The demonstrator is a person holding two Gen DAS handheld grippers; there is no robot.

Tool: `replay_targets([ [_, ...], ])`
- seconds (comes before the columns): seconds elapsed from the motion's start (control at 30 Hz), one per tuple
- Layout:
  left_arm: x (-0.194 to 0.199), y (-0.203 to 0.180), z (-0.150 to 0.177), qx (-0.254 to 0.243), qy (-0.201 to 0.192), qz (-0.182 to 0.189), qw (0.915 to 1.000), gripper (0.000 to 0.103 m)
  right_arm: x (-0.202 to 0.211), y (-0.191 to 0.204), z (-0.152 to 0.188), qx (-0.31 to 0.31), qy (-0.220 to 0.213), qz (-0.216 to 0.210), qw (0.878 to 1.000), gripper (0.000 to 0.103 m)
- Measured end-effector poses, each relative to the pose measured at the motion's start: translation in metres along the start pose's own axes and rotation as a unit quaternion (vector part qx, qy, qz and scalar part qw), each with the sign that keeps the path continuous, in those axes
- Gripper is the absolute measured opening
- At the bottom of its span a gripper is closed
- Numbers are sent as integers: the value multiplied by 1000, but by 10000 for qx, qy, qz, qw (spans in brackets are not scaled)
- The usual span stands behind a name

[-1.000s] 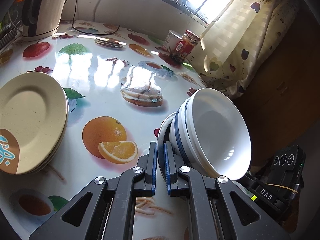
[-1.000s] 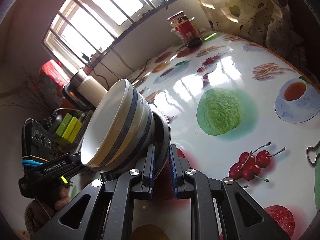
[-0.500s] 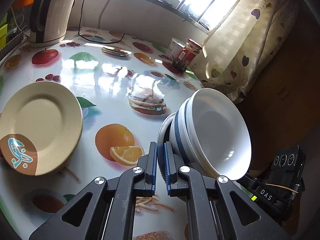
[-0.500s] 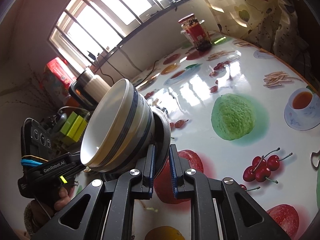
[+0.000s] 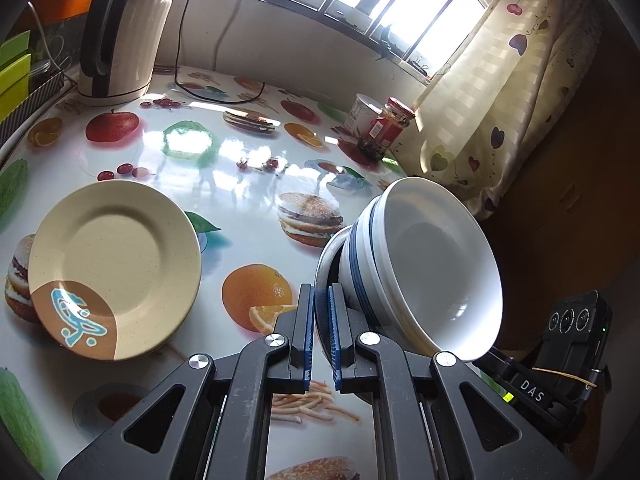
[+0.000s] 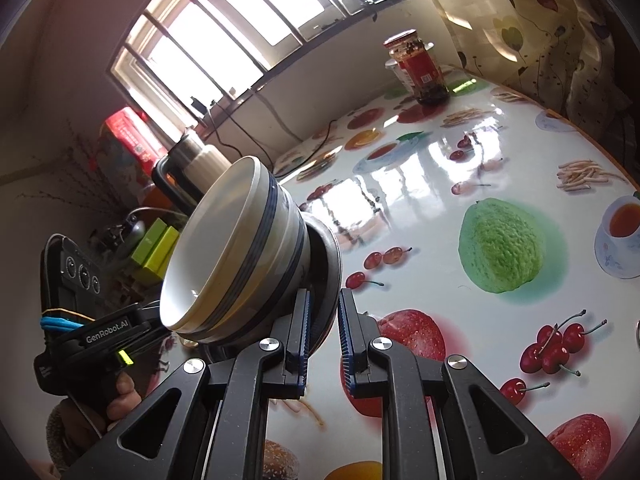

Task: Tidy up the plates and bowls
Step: 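Lower the steel bowl onto the beige plate stack with both tools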

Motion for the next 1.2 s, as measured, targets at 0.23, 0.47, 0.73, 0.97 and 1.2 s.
replay_targets([
  [0.23,9,12,-7,92,-77,-40,9999,7,-9,15,-7,111,66,-55,9999,14],
  [0.47,19,29,-12,202,-160,-100,9996,7,-23,30,-14,230,146,-132,9995,14],
  [0.73,29,46,-13,338,-248,-192,9989,7,-39,44,-18,343,278,-211,9988,14],
  [0.97,39,59,-16,438,-335,-255,9982,7,-51,58,-21,454,359,-284,9979,14],
  [1.2,47,74,-18,543,-403,-345,9971,7,-65,72,-25,575,461,-362,9966,14],
])
Point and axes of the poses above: each gripper's, at about its wrist camera, not at the fingertips, and x roughly against the way its jaws point, y to its left, z to its underside, the point moved 4 cm from there along -x, roughly the way its jaws point, and after that the axes turned 9 degrees about y, right-handed, at the moved point
